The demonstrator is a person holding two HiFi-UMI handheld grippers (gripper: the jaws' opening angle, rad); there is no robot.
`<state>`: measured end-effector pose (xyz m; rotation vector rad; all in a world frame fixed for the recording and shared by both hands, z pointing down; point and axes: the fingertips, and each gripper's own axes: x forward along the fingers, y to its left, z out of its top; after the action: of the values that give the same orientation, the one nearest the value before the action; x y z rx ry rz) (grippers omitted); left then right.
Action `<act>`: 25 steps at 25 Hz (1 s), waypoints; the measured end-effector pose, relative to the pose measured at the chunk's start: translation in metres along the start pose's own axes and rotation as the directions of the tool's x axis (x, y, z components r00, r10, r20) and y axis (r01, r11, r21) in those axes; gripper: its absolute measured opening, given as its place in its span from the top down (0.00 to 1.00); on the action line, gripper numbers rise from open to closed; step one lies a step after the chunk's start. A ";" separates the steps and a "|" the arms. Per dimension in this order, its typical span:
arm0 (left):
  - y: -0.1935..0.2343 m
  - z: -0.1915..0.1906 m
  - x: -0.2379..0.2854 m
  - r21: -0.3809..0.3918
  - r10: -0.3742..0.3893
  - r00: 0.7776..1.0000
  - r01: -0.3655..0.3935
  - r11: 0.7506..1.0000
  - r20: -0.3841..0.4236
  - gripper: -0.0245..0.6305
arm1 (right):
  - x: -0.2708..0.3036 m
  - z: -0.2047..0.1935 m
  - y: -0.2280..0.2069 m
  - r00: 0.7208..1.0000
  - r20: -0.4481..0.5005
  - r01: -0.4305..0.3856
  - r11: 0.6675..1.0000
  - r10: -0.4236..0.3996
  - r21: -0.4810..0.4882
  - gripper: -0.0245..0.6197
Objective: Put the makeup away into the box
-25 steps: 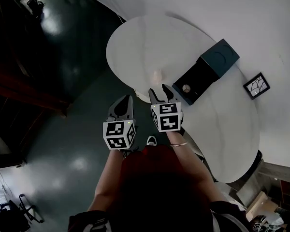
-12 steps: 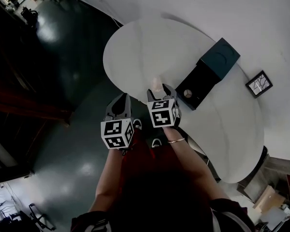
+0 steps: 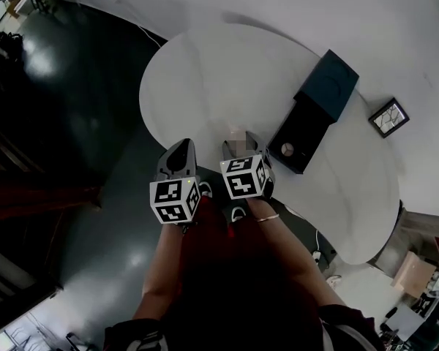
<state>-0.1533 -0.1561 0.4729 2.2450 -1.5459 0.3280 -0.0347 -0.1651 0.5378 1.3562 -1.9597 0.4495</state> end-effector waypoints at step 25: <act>-0.017 0.026 0.092 0.063 -0.318 0.944 0.324 0.944 -0.091 0.93 | -0.025 0.021 -0.038 0.993 -0.014 0.117 0.961 -0.117 0.250 0.68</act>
<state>-0.1051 -0.2398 0.4843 2.4615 -1.1184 0.3814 -0.0019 -0.1764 0.5018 1.6198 -1.8579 0.6571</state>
